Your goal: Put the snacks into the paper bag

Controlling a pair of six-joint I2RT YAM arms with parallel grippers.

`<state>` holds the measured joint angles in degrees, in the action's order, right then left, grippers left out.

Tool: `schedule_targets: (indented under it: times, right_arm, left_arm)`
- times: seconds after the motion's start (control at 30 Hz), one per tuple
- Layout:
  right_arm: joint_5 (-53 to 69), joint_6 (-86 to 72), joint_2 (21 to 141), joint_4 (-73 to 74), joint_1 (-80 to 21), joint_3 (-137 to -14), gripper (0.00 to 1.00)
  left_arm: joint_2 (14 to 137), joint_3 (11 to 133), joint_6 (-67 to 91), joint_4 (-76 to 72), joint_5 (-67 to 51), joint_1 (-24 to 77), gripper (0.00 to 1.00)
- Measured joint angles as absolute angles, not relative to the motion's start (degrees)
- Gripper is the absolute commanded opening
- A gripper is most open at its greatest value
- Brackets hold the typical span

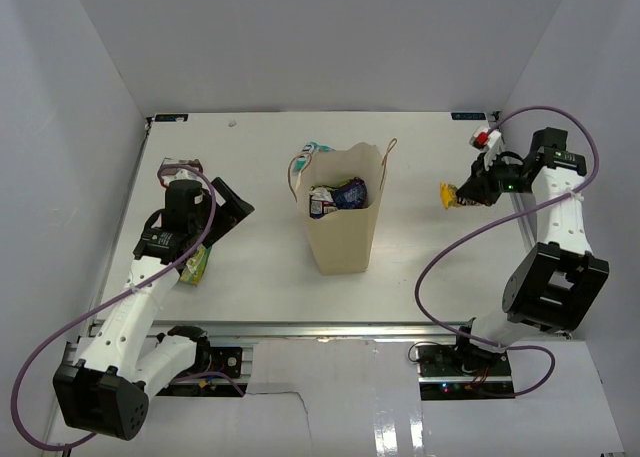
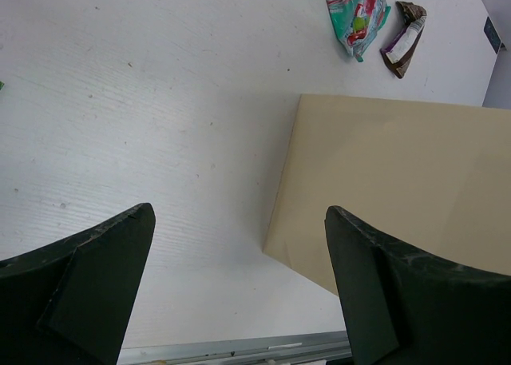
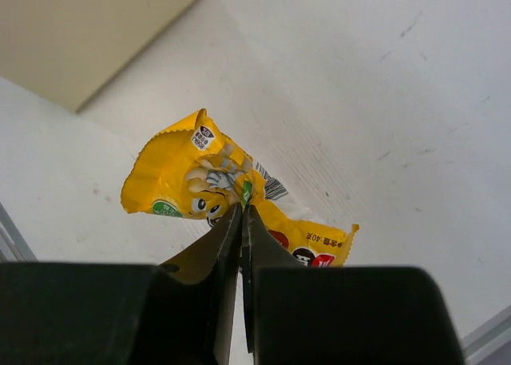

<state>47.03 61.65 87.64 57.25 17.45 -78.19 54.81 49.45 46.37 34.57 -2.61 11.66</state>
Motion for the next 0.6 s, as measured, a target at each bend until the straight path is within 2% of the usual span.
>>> schedule_targets:
  times: [0.27, 0.43, 0.6]
  right_arm:
    - [57.04, 46.48, 82.87, 51.53, 14.0, -89.8, 0.08]
    - [56.88, 34.39, 79.96, 40.49, 2.63, -99.55, 0.08]
    - [54.59, 30.79, 81.89, 34.15, -10.07, -109.49, 0.08]
  left_arm:
    - [54.08, 49.6, 46.35, 35.51, -2.26, 11.66, 0.98]
    - [54.11, 50.76, 46.0, 35.86, -1.93, 11.55, 0.98]
    - [54.04, 51.55, 45.95, 35.83, -1.89, 11.38, 0.98]
